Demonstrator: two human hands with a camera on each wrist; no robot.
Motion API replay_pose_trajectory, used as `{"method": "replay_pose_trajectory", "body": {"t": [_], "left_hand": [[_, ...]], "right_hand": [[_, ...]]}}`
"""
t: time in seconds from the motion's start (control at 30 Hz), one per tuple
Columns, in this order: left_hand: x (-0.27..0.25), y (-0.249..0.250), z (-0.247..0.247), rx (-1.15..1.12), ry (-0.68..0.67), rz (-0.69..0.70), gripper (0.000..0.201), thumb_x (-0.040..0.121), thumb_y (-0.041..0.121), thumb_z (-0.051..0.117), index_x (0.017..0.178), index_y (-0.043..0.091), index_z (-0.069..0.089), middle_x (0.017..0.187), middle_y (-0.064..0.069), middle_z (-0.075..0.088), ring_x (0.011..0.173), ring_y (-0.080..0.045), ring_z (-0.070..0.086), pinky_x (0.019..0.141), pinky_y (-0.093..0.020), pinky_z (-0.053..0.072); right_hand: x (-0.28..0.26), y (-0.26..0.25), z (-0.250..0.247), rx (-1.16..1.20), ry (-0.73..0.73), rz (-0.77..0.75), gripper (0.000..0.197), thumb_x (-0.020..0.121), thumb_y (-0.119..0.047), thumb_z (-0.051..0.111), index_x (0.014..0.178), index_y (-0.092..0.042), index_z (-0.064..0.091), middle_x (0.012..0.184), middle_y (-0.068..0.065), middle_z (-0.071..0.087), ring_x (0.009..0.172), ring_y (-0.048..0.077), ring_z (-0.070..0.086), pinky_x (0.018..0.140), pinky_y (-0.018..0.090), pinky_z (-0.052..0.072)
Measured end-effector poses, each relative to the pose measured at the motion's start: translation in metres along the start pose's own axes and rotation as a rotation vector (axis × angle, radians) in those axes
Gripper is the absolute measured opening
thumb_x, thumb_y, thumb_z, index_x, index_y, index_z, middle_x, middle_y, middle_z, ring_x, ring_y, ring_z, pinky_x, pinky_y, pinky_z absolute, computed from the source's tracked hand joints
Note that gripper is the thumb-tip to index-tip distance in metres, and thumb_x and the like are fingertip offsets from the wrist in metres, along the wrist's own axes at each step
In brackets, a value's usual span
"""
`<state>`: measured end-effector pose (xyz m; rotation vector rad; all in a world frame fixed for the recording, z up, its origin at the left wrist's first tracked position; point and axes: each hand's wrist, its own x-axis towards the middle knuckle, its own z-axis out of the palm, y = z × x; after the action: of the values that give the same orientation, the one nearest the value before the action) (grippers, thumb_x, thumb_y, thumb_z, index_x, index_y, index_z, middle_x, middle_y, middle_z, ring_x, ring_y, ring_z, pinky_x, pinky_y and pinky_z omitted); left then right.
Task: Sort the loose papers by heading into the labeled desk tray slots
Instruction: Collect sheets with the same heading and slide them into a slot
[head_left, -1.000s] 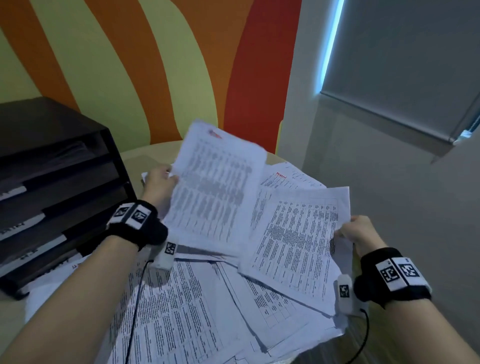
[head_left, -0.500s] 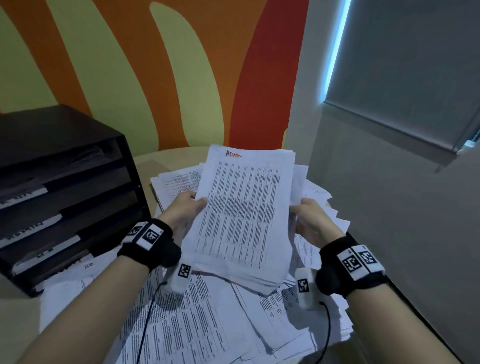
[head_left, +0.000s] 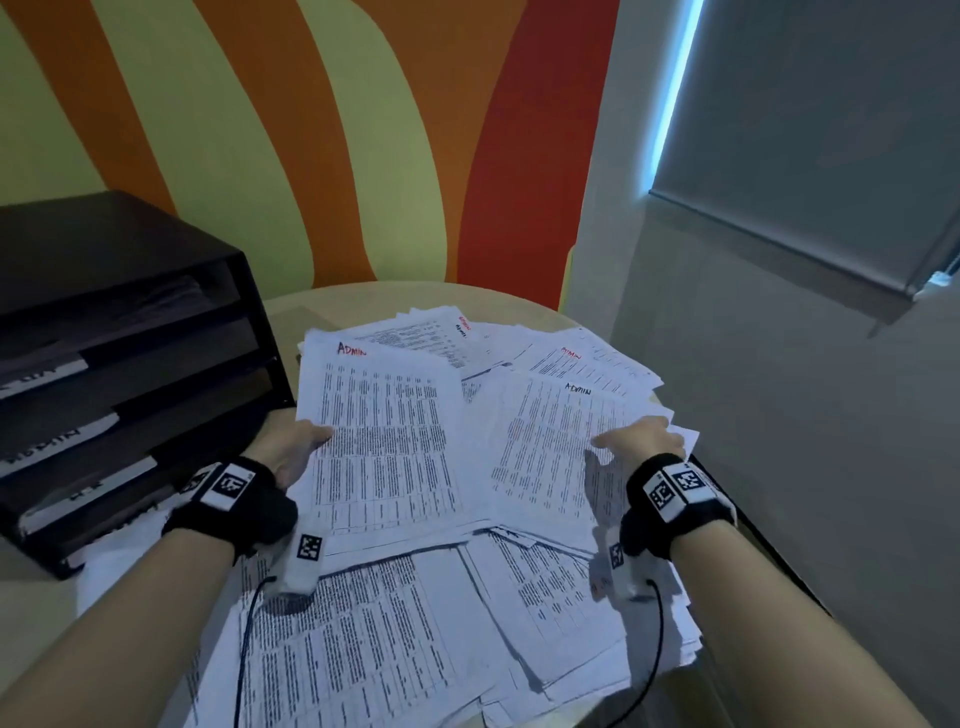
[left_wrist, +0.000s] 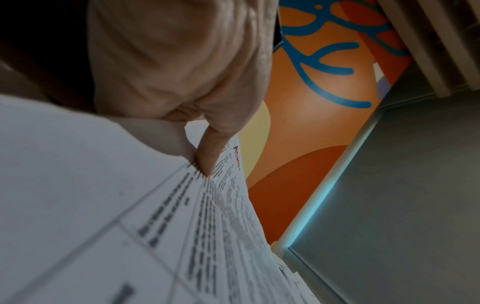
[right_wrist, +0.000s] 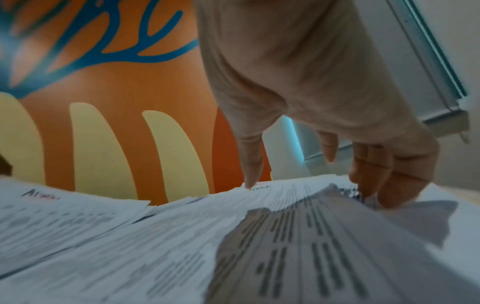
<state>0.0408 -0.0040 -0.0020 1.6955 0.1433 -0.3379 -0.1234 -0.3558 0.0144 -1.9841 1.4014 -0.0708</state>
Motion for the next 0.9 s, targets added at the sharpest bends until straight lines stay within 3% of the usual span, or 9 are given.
{"method": "replay_pose_trajectory", "body": {"t": [0.13,0.2,0.27,0.3,0.37,0.5,0.6,0.7,0.9], "left_hand": [[0.002,-0.010,-0.002,0.031,-0.026,-0.029,0.041,0.093,-0.014,0.048,0.134,-0.010,0.047,0.142,-0.020,0.049,0.131,-0.034,0.046,0.112,-0.041,0.034],[0.001,-0.013,-0.002,0.023,-0.032,-0.035,0.042,0.093,-0.016,0.046,0.134,-0.012,0.046,0.141,-0.022,0.049,0.129,-0.035,0.048,0.110,-0.040,0.036],[0.001,-0.015,-0.003,0.019,-0.040,-0.039,0.042,0.092,-0.016,0.046,0.134,-0.012,0.045,0.141,-0.023,0.049,0.129,-0.034,0.049,0.108,-0.038,0.037],[0.001,-0.016,-0.003,0.013,-0.048,-0.045,0.042,0.093,-0.016,0.047,0.134,-0.012,0.046,0.141,-0.022,0.049,0.129,-0.034,0.048,0.109,-0.038,0.037],[0.000,-0.016,-0.005,0.004,-0.063,-0.055,0.042,0.093,-0.015,0.047,0.135,-0.010,0.046,0.141,-0.020,0.049,0.130,-0.033,0.048,0.110,-0.037,0.037],[-0.001,-0.016,-0.007,-0.013,-0.091,-0.064,0.043,0.094,-0.013,0.047,0.136,-0.008,0.046,0.142,-0.019,0.049,0.131,-0.031,0.047,0.112,-0.038,0.036],[-0.003,-0.016,-0.007,-0.011,-0.106,-0.071,0.043,0.094,-0.012,0.047,0.136,-0.007,0.047,0.141,-0.019,0.050,0.130,-0.031,0.048,0.112,-0.039,0.036],[-0.005,-0.015,-0.008,-0.010,-0.112,-0.072,0.042,0.094,-0.011,0.049,0.136,-0.006,0.047,0.141,-0.019,0.051,0.130,-0.030,0.048,0.112,-0.038,0.036],[-0.011,-0.012,-0.009,-0.014,-0.113,-0.071,0.040,0.095,-0.010,0.048,0.135,-0.007,0.049,0.139,-0.019,0.052,0.129,-0.030,0.050,0.108,-0.036,0.038]], "right_hand": [[0.012,-0.002,0.016,0.110,-0.058,0.052,0.098,0.064,-0.020,0.087,0.135,-0.001,0.024,0.127,0.022,0.052,0.118,0.040,0.052,0.096,0.049,0.048],[0.012,-0.002,0.018,0.122,-0.054,0.053,0.076,0.074,-0.010,0.081,0.131,0.006,0.033,0.115,0.020,0.057,0.110,0.037,0.057,0.088,0.041,0.050],[0.013,0.001,0.017,0.132,0.019,0.001,0.020,0.084,0.000,0.067,0.100,0.004,0.054,0.085,0.015,0.058,0.086,0.034,0.059,0.072,0.037,0.049],[0.016,0.005,0.016,0.149,0.069,-0.047,0.011,0.086,0.003,0.060,0.079,-0.001,0.053,0.072,0.012,0.052,0.075,0.031,0.056,0.066,0.035,0.046],[0.022,0.012,0.012,0.190,0.151,-0.084,0.029,0.087,0.004,0.054,0.063,-0.005,0.043,0.066,0.010,0.049,0.064,0.027,0.050,0.060,0.031,0.039],[0.027,0.024,-0.002,0.361,0.242,-0.157,0.019,0.086,0.001,0.052,0.091,0.000,0.070,0.096,0.015,0.067,0.088,0.034,0.064,0.071,0.030,0.044],[0.030,0.030,-0.014,0.556,0.335,-0.182,0.028,0.081,0.002,0.050,0.089,-0.007,0.075,0.081,0.004,0.065,0.069,0.027,0.060,0.062,0.028,0.046],[0.031,0.027,-0.027,0.686,0.370,-0.216,0.025,0.084,0.000,0.051,0.094,-0.006,0.073,0.088,0.009,0.070,0.076,0.029,0.065,0.066,0.030,0.051],[0.023,0.016,-0.057,1.024,0.327,-0.205,0.020,0.088,0.005,0.055,0.100,-0.004,0.067,0.080,0.002,0.064,0.069,0.013,0.059,0.044,0.008,0.043]]}}
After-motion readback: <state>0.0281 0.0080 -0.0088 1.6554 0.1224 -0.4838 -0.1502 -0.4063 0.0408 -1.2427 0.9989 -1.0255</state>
